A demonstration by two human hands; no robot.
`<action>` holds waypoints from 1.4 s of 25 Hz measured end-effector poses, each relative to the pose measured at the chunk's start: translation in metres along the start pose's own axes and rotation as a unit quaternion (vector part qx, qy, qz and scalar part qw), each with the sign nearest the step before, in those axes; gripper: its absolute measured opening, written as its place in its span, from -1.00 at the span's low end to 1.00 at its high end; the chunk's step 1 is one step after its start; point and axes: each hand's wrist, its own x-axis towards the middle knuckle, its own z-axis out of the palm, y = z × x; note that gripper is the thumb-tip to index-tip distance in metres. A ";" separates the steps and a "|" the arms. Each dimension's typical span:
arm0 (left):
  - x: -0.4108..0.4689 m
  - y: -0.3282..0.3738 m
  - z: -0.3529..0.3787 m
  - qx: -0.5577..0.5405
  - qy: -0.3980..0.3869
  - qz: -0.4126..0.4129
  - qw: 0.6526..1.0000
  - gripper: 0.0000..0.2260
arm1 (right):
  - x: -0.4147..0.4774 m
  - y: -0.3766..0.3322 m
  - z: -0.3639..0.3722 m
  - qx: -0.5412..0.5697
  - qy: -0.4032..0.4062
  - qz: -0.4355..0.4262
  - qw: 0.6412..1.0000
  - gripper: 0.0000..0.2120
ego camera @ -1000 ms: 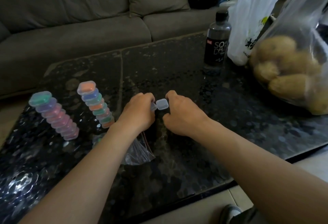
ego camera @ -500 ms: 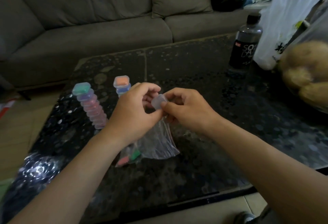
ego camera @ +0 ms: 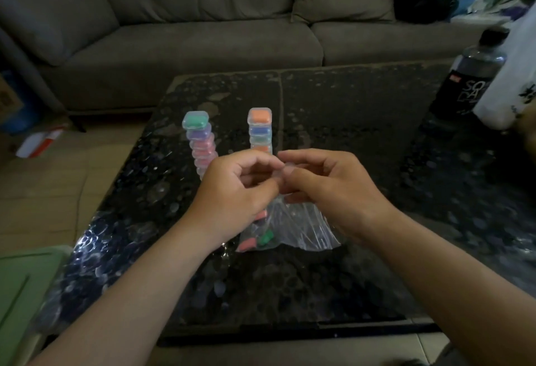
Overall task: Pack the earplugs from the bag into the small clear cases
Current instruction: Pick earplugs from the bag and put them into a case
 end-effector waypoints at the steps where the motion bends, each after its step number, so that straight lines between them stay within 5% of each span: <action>1: -0.001 -0.001 0.000 0.010 0.001 0.005 1.000 -0.81 | 0.000 0.000 0.001 -0.009 -0.001 -0.005 1.000 -0.76; 9: 0.002 -0.002 -0.002 0.010 -0.018 -0.010 1.000 -0.79 | -0.003 0.000 -0.001 -0.035 -0.013 -0.031 0.999 -0.78; 16: 0.013 -0.003 -0.013 -0.019 0.061 -0.031 0.997 -0.84 | -0.011 -0.003 0.001 -0.012 -0.052 -0.035 0.998 -0.53; 23: 0.003 0.000 -0.003 -0.137 0.038 -0.144 0.979 -0.81 | -0.013 -0.001 0.001 -0.112 -0.002 -0.021 0.993 -0.75; 27: 0.002 0.000 -0.006 -0.115 0.033 -0.149 0.982 -0.70 | -0.016 -0.003 0.002 -0.150 0.010 -0.044 0.988 -0.83; 30: 0.002 0.000 -0.015 -0.093 0.040 -0.167 0.981 -0.70 | -0.011 -0.004 -0.009 -0.196 0.090 -0.048 0.975 -0.82; 35: -0.007 -0.012 -0.025 -0.004 0.022 -0.195 0.981 -0.68 | -0.004 0.013 -0.026 -0.296 0.153 0.062 0.941 -0.77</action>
